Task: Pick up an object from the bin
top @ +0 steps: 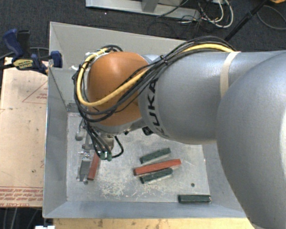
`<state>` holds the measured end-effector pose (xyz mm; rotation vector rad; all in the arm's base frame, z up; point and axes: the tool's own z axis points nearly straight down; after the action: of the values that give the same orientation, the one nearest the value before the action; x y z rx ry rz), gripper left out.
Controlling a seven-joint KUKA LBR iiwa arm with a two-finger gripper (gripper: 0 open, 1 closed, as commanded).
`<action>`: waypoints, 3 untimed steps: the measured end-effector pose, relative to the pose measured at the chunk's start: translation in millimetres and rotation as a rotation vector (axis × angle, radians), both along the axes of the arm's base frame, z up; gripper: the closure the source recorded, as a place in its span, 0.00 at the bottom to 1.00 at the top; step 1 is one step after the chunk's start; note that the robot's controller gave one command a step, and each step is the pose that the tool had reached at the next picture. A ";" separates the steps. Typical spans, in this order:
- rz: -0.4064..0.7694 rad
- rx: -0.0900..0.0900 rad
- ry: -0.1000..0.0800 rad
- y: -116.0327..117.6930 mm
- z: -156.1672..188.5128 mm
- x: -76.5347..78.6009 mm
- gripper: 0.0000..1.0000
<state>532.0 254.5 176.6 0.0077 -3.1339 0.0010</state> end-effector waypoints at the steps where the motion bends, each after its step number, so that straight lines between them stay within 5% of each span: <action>1: -0.005 0.002 -0.008 -1.2 4.6 2.3 0.00; 2: 0.076 0.006 -0.014 -47.9 -100.9 24.9 1.00; 3: 0.076 0.006 -0.014 -47.9 -100.9 24.9 1.00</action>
Offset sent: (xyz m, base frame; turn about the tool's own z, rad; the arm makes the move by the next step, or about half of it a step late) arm 0.0218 -0.0500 -0.1063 -0.0782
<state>557.0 206.6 75.6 0.1274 -3.1456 -0.0077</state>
